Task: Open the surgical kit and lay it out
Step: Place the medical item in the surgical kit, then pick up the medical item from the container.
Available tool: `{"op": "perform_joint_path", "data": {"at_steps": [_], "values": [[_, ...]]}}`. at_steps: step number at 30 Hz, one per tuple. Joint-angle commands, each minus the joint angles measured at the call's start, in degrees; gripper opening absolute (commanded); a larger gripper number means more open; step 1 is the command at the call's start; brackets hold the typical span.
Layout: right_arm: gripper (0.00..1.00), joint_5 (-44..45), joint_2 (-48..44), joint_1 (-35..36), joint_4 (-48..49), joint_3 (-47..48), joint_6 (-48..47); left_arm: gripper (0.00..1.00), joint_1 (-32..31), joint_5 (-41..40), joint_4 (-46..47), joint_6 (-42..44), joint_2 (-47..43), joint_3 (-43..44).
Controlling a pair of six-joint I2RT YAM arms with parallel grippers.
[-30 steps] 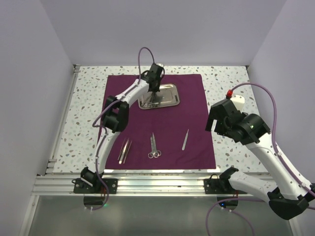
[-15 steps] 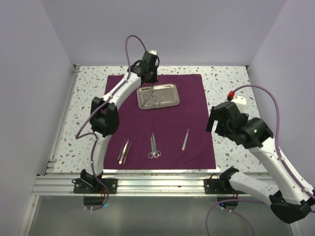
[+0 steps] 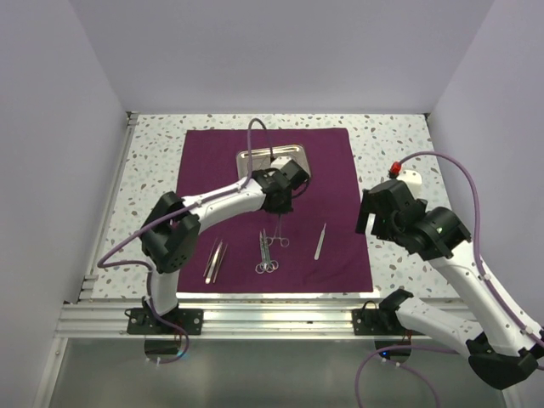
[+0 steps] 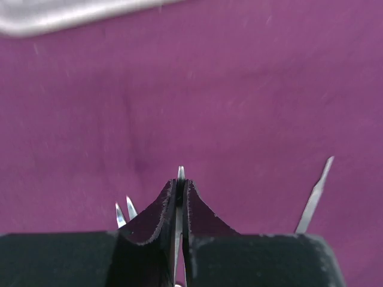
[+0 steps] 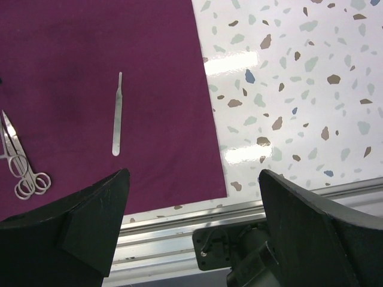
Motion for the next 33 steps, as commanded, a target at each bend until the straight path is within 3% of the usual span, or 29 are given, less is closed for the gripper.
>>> {"op": "perform_joint_path", "data": {"at_steps": [1,7,8,9,12,17,24,33], "values": [[0.93,-0.54,-0.17,-0.09,1.46,0.00,-1.63,0.00,-0.80,-4.33,-0.49,-7.86,-3.97,-2.82],[0.93,-0.37,-0.52,-0.18,1.55,-1.05,-1.98,0.02,-2.92,-3.98,-2.08,-9.90,-4.59,-5.19],[0.93,-0.37,-0.78,-0.09,1.46,-1.23,-1.81,0.08,-2.83,-3.28,-2.43,-9.98,-4.50,-5.28],[0.93,-0.28,-0.96,-0.09,1.46,-1.32,-1.72,0.21,-2.92,-2.93,-2.96,-9.81,-4.50,-5.28],[0.93,0.51,-1.40,-0.09,1.02,-1.85,-1.19,0.37,-2.83,-1.70,-3.23,-8.58,-4.94,-5.20],[0.93,2.00,-2.10,-0.09,-0.21,-1.06,0.04,0.55,-1.96,-6.95,-3.93,-2.79,-5.03,-1.78],[0.93,3.24,-1.93,-0.09,-2.49,-0.18,1.80,0.57,9.54,-5.12,4.32,13.11,1.55,6.04],[0.93,5.26,0.62,-0.18,-4.87,2.55,4.43,0.57,13.95,-7.05,4.34,26.66,24.31,31.96]]}}
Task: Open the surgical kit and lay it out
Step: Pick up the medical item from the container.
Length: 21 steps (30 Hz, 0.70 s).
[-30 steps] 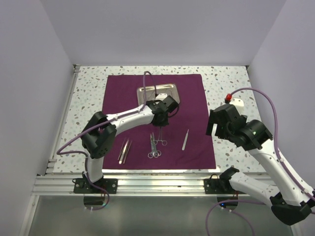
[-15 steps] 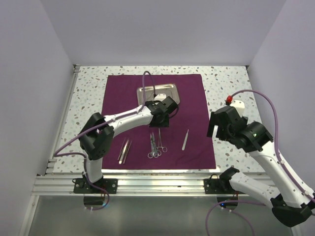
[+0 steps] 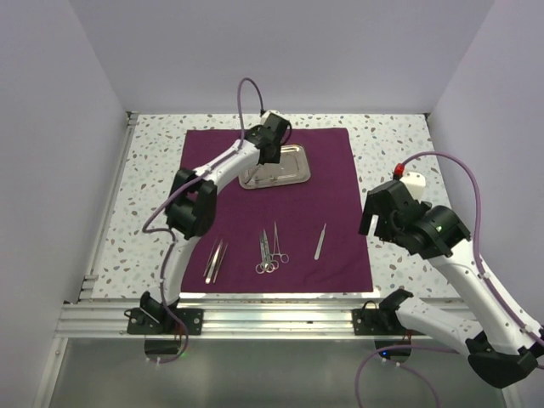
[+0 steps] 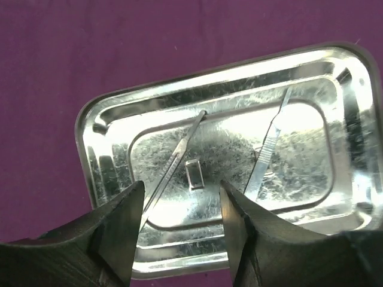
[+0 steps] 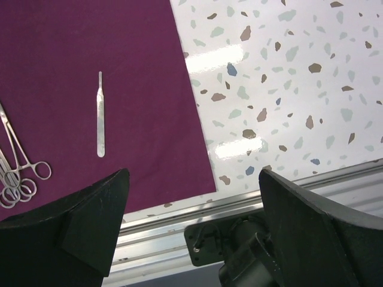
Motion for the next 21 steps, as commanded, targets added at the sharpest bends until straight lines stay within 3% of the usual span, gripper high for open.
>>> {"op": "perform_joint_path", "data": {"at_steps": [1,4,13,21], "values": [[0.93,3.01,0.34,-0.09,-1.39,2.18,2.73,0.57,-0.60,-1.55,-0.36,8.54,8.64,9.69],[0.93,3.18,0.25,-0.18,-2.01,1.91,4.13,0.59,-0.34,-2.86,-0.55,9.17,12.44,14.19],[0.94,3.71,-0.72,-0.18,-2.80,-0.02,5.81,0.60,2.91,-3.48,0.77,8.38,14.65,14.92],[0.94,3.98,0.95,-0.18,-0.25,0.33,3.36,0.56,6.52,0.03,0.51,5.39,14.04,8.69]]}}
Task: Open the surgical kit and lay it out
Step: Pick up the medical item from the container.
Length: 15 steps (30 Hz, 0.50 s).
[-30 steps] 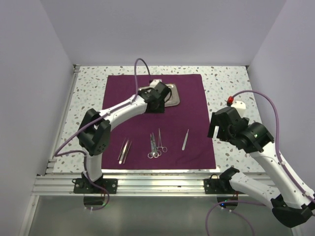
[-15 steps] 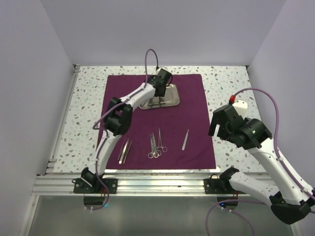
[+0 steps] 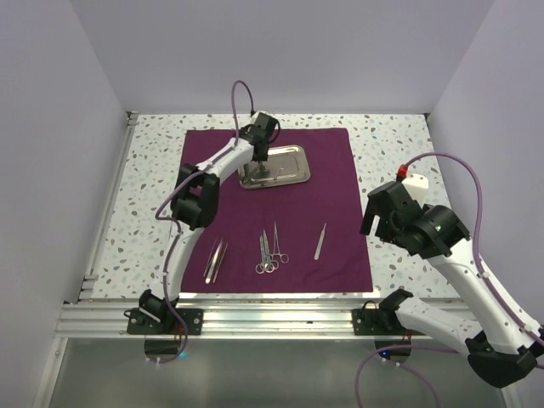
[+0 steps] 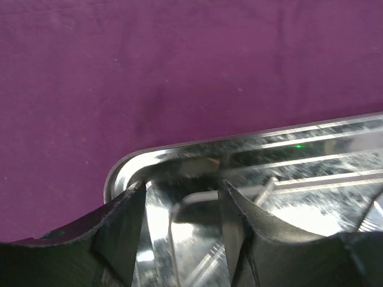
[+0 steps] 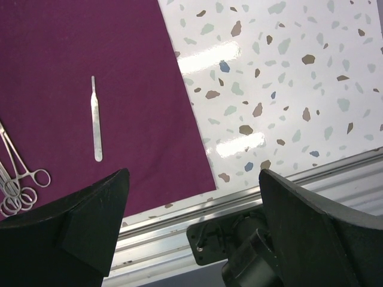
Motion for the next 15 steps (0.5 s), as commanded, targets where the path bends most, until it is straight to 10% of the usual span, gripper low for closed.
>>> {"op": "perform_joint_path", "data": {"at_steps": [1,15], "values": [[0.94,2.40,1.15,-0.18,1.69,0.40,-0.69,0.55,1.95,1.65,-0.08,-1.45,-0.41,-3.45],[0.94,2.23,1.33,-0.27,2.93,0.49,-3.51,0.52,1.51,12.54,9.41,-0.31,-11.22,-6.72]]}}
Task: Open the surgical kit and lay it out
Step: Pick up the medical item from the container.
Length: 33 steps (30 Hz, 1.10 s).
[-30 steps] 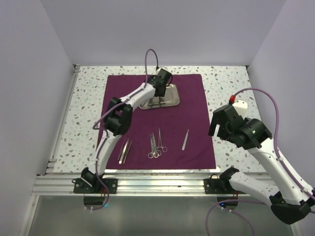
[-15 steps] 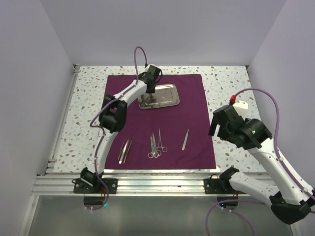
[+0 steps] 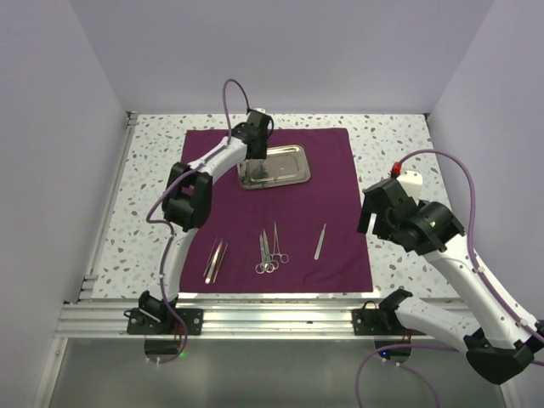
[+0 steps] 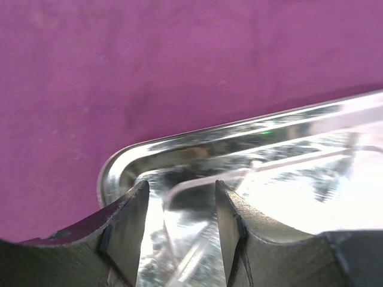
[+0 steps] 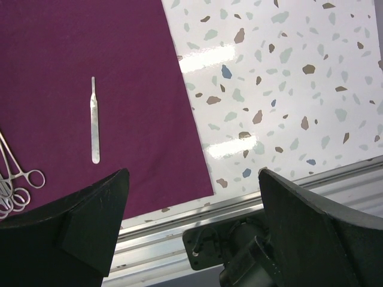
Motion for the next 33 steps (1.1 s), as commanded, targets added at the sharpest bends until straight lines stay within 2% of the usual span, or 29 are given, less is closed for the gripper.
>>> {"op": "perform_joint_path", "data": {"at_steps": [1,15,27,33], "values": [[0.94,2.18,-0.71,-0.18,1.09,0.40,-0.60,0.53,-0.65,6.71,4.76,0.83,-6.02,0.98],[0.94,3.06,-1.94,-0.18,0.12,0.22,-0.43,0.52,-1.79,7.60,1.68,1.27,0.13,2.13],[0.94,2.89,-0.62,-0.27,0.56,0.66,-0.51,0.52,-1.01,-1.27,-4.29,1.62,5.49,7.31],[0.94,2.80,0.52,-0.27,1.09,1.19,-0.69,0.52,0.66,-2.95,-7.99,-0.05,8.39,10.12]]}}
